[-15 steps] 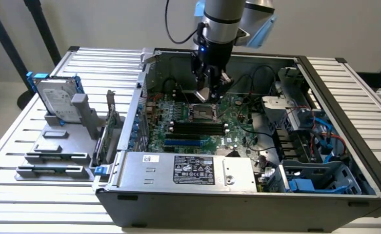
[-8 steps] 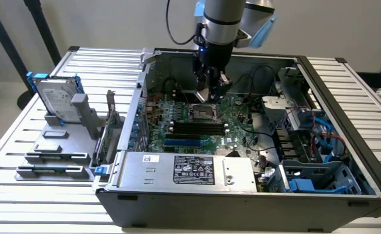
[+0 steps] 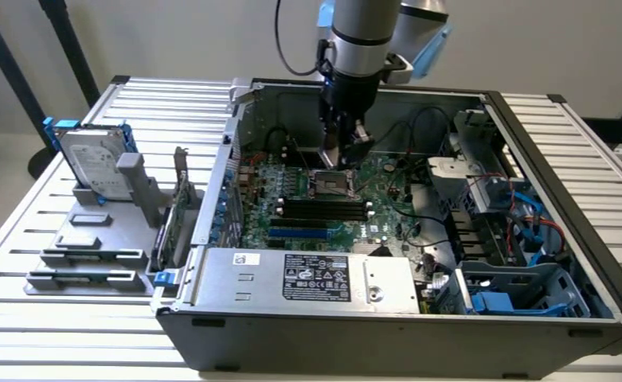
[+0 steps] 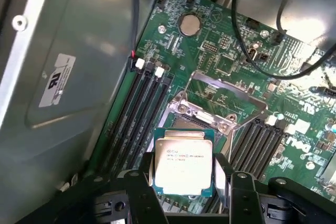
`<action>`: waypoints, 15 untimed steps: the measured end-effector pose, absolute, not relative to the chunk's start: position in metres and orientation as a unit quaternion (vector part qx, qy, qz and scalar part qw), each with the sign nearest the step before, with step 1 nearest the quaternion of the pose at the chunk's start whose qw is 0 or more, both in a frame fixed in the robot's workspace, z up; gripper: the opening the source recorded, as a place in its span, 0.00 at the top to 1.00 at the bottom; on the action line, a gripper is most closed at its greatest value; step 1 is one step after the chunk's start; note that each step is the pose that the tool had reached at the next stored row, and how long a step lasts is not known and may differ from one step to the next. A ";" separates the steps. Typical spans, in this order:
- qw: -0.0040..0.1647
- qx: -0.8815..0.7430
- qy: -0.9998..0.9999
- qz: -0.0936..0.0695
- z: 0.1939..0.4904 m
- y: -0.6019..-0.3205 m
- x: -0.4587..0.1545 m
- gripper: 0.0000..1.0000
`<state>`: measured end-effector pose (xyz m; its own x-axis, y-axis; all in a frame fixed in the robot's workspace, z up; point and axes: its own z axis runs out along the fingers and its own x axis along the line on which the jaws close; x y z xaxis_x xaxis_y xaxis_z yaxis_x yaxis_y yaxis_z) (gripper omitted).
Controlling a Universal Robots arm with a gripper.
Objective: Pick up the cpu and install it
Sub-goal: 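Place the cpu into insertion slot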
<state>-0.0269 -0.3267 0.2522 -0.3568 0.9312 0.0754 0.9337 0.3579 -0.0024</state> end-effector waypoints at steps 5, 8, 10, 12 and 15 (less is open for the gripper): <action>0.031 -0.603 -0.797 -0.022 0.248 -0.327 -0.027 0.45; 0.030 -0.625 -0.780 -0.023 0.246 -0.327 -0.027 0.45; 0.030 -0.639 -0.768 -0.023 0.245 -0.327 -0.027 0.45; 0.029 -0.653 -0.757 -0.024 0.243 -0.327 -0.027 0.45; 0.029 -0.672 -0.739 -0.024 0.242 -0.327 -0.027 0.45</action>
